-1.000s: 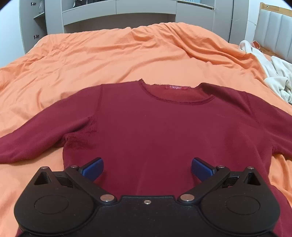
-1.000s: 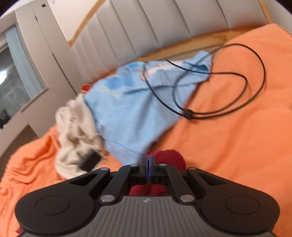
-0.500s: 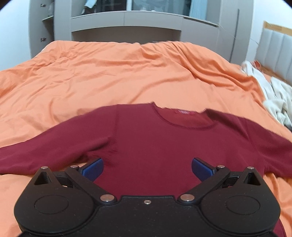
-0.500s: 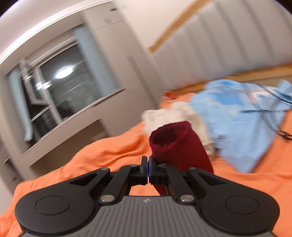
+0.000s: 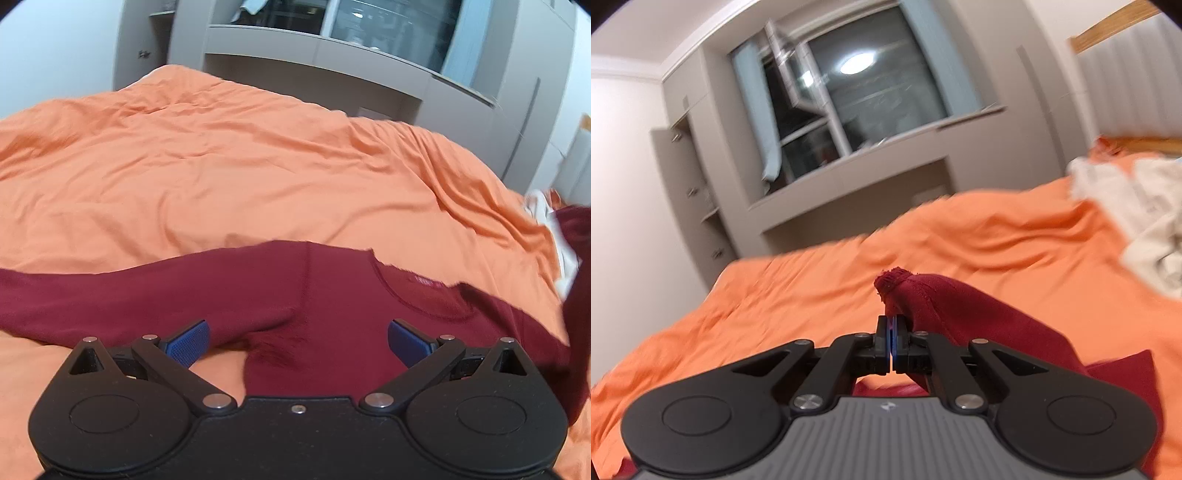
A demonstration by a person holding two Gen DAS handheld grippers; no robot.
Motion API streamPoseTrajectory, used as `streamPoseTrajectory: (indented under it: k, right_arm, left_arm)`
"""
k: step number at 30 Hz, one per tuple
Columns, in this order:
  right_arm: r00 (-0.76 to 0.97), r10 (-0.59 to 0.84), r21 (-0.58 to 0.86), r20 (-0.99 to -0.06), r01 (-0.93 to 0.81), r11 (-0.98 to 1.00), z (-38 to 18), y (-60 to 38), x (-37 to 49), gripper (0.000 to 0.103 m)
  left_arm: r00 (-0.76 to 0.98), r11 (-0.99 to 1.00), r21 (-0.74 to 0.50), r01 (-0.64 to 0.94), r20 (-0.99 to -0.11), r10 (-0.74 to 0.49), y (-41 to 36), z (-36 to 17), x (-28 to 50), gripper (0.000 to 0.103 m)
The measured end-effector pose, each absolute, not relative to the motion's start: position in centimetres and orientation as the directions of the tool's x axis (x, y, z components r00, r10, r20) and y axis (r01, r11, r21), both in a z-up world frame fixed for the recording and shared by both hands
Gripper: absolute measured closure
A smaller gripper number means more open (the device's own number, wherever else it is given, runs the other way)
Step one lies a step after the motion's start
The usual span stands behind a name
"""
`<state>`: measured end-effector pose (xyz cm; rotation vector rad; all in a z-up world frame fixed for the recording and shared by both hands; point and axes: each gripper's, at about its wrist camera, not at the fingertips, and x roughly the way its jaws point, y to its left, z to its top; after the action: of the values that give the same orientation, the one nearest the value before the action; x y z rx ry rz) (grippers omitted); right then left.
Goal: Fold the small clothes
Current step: 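Carry the held sleeve across the sweater body and lay it down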
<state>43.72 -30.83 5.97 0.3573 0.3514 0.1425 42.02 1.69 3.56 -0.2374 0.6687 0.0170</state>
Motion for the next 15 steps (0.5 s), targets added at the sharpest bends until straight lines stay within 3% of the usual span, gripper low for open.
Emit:
streamPoseTrajectory:
  k: [15]
  right_arm:
    - [0.775, 0.320, 0.324, -0.545, -0.157, 0.933, -2.0, -20.8, 45.3, 0.101]
  left_arm:
    - [0.788, 0.937, -0.266, -0.228, -0.616, 0.017, 7.0, 3.6, 41.9, 0.001]
